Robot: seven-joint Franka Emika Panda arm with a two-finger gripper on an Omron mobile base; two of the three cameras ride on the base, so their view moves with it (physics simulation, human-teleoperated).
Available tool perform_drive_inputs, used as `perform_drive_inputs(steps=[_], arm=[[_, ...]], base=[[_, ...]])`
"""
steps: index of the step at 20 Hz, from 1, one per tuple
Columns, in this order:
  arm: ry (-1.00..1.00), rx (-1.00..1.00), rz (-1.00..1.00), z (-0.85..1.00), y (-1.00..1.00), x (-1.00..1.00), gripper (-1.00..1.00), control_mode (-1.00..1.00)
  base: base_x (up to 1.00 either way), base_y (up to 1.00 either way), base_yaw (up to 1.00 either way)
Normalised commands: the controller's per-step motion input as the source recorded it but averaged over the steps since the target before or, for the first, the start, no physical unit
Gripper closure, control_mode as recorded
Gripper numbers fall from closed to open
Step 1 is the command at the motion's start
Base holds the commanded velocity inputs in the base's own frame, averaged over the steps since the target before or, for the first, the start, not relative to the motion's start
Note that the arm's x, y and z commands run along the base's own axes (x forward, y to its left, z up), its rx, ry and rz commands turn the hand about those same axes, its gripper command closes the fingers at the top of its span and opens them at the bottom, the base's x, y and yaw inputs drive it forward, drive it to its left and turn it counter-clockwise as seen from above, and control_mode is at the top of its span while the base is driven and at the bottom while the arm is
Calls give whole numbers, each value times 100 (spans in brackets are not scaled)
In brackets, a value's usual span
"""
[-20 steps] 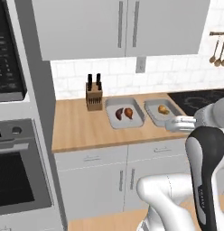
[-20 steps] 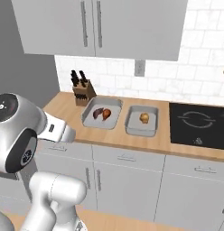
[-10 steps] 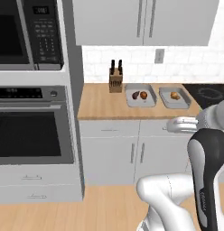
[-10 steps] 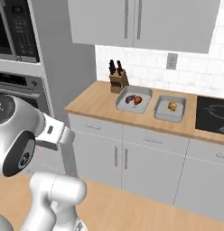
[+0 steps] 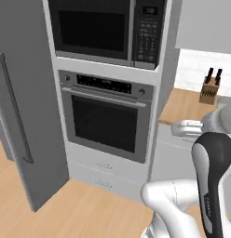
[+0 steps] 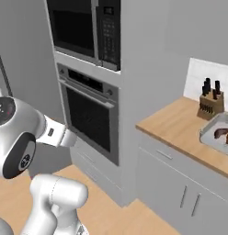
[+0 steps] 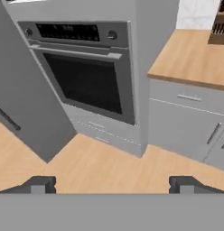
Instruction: Place one potato and one chicken drumstick in each tupperware on the nearby counter, to pack two identical lunches.
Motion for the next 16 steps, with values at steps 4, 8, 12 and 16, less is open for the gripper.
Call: perform_drive_inputs(steps=[4, 8, 12, 16], arm=[[0, 0, 0, 0, 0, 0, -100, 100], [0, 0, 0, 0, 0, 0, -100, 100], [0, 0, 0, 0, 0, 0, -100, 100], [0, 0, 0, 0, 0, 0, -100, 100]], base=[[0, 48, 87], [0, 70, 82], [4, 80, 76], [63, 81, 57]])
